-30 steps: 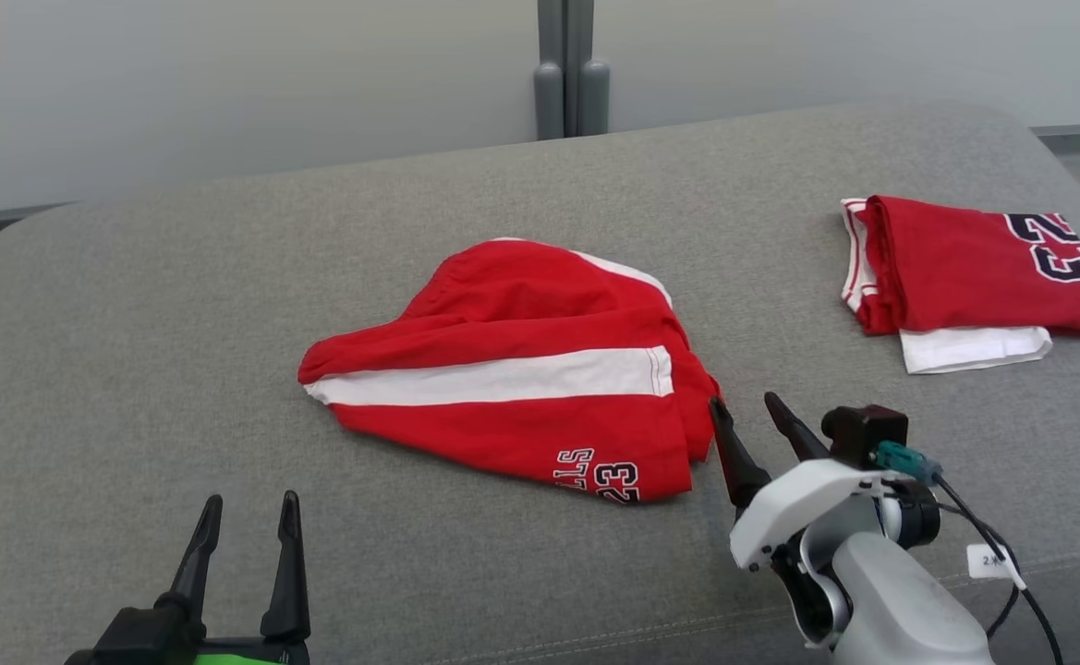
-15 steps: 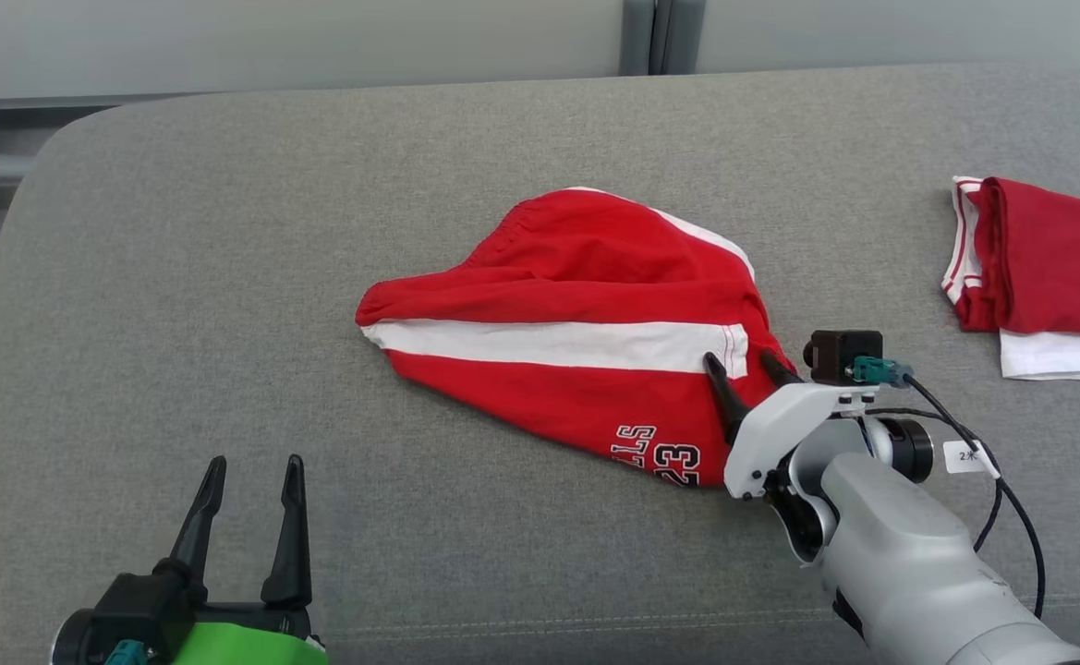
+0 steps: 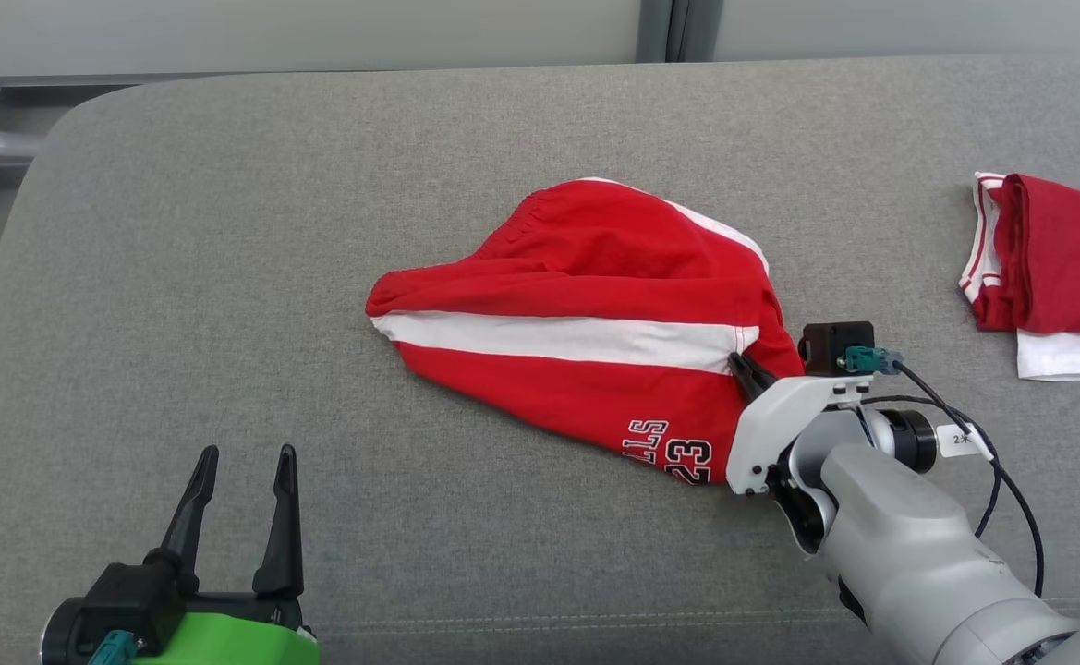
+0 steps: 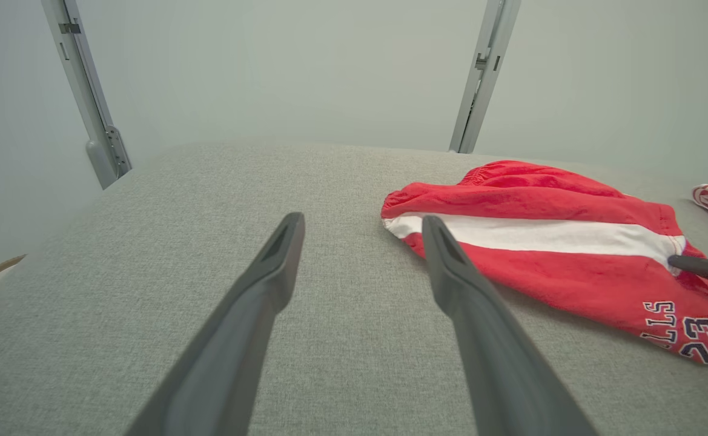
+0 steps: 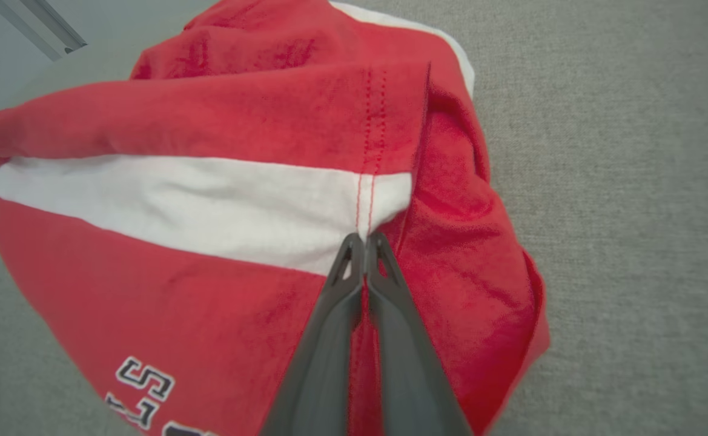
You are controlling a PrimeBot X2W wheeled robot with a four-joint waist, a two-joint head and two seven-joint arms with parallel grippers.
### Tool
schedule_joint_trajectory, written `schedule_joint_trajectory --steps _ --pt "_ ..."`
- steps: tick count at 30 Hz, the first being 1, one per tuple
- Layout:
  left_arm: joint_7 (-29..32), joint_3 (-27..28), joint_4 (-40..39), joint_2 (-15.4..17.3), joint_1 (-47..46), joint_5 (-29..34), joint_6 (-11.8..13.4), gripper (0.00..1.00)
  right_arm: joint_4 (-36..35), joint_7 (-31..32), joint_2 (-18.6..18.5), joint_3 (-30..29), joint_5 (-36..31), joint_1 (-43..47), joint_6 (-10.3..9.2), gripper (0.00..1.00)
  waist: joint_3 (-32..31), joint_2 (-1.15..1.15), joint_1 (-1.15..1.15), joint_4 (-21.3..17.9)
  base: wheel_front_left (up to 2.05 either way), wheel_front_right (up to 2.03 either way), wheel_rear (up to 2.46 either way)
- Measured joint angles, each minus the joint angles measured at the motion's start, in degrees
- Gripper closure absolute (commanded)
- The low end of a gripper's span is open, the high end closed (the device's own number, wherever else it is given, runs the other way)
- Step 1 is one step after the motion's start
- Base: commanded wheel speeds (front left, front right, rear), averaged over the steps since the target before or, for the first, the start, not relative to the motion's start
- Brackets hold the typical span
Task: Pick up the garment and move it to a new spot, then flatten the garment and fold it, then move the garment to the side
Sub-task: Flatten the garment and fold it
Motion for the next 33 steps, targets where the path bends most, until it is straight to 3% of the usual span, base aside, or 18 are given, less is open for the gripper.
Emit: schedule_joint_trajectory --steps 6,10,16,20,21,22,28,33 --pt "0.0 0.65 -0.18 -0.07 0.41 0.23 0.0 0.0 1.22 -0.32 0.02 -2.81 -3.11 -1.49 0.0 1.0 -0.77 0.0 0.0 -1.28 0.0 0.0 0.0" --pt "0.0 0.66 -0.33 -0.3 0.74 0.54 0.0 0.0 1.58 -0.32 -0.46 -7.88 -8.44 -2.03 0.01 1.0 -1.16 0.0 0.0 -2.43 0.0 0.0 0.0" --pt "0.0 0.57 -0.38 -0.52 1.01 0.63 0.0 0.0 1.05 -0.33 -4.65 -16.73 -16.05 -0.57 0.0 1.0 -1.66 0.0 0.0 -3.6 0.0 0.0 0.0" --pt "0.0 -0.78 0.23 -0.47 1.02 0.62 0.0 0.0 0.7 -0.33 -3.78 -21.37 -21.84 1.28 0.0 1.0 -1.7 0.0 0.0 -3.89 0.0 0.0 0.0" --pt "0.0 -1.0 0.38 -0.44 1.02 0.62 0.0 0.0 0.64 -0.33 -3.43 -22.14 -22.69 1.55 0.0 0.18 -1.72 0.0 0.0 -3.87 0.0 0.0 0.0" --pt "0.0 -1.3 0.53 -0.4 1.01 0.6 0.0 0.0 0.58 -0.33 -3.13 -22.98 -23.6 1.87 0.0 0.0 -1.77 0.0 0.0 -3.85 0.0 0.0 0.0" --pt "0.0 -1.76 1.22 -0.19 0.99 0.55 0.0 0.0 -2.79 -0.33 -2.16 -28.24 -29.1 3.76 0.01 0.0 -2.55 0.0 0.0 -4.01 0.0 0.0 0.0" --pt "0.0 -1.36 1.63 -0.33 1.25 0.8 0.0 0.0 -10.05 -0.34 -1.67 -32.78 -33.55 6.45 0.0 0.0 -3.79 0.0 0.0 -4.81 0.0 0.0 0.0"
